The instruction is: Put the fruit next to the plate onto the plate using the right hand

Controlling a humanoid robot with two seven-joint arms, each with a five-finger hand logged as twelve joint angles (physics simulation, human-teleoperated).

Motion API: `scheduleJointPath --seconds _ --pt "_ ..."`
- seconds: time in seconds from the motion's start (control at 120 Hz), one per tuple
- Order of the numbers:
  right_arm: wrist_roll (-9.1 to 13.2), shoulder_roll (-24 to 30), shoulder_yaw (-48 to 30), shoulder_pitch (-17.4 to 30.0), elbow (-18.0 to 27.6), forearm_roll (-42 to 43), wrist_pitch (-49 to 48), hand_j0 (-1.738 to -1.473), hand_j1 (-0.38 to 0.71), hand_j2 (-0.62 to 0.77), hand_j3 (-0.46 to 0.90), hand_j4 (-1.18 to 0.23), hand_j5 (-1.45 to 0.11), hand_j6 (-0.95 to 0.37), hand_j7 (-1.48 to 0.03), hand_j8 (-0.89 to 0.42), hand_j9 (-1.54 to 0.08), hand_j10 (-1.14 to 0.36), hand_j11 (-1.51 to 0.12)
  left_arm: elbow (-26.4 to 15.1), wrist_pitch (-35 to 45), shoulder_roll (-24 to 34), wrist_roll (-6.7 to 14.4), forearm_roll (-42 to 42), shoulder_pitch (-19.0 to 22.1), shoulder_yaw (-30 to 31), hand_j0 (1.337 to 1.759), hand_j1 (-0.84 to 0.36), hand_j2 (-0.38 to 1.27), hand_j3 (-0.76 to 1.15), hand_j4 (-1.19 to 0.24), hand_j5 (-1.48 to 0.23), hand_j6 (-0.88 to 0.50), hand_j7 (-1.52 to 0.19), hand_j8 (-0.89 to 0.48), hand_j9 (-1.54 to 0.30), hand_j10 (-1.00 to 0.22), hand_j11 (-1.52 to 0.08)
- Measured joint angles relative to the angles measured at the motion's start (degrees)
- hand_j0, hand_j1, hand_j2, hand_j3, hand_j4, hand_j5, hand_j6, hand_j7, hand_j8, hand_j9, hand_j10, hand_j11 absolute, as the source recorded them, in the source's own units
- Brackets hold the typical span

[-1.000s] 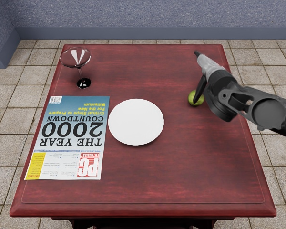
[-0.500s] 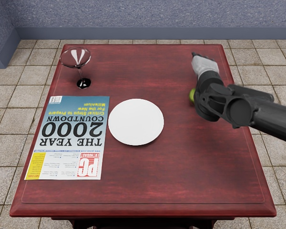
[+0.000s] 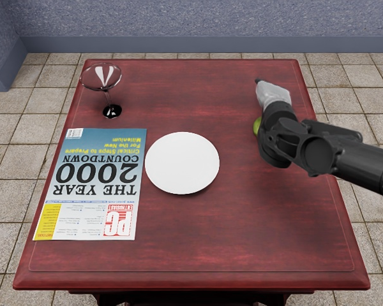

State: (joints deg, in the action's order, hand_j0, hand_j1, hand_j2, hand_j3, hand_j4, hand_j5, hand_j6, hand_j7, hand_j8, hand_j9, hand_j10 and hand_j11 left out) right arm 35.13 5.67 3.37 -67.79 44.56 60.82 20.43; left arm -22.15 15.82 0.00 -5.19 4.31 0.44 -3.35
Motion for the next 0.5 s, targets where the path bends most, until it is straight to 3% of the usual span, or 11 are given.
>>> scheduleJointPath --seconds 0.5 --pt "-0.1 -0.5 -0.1 1.3 0.0 -0.3 0.6 -1.658 -0.07 0.02 0.0 -0.24 -0.3 -0.24 -0.3 -0.24 -0.3 -0.24 -0.3 0.0 0.0 0.0 0.0 0.0 0.0 0.0 1.658 0.35 0.0 0.0 0.0 0.0 0.0 0.0 0.0 0.0 0.0 0.0"
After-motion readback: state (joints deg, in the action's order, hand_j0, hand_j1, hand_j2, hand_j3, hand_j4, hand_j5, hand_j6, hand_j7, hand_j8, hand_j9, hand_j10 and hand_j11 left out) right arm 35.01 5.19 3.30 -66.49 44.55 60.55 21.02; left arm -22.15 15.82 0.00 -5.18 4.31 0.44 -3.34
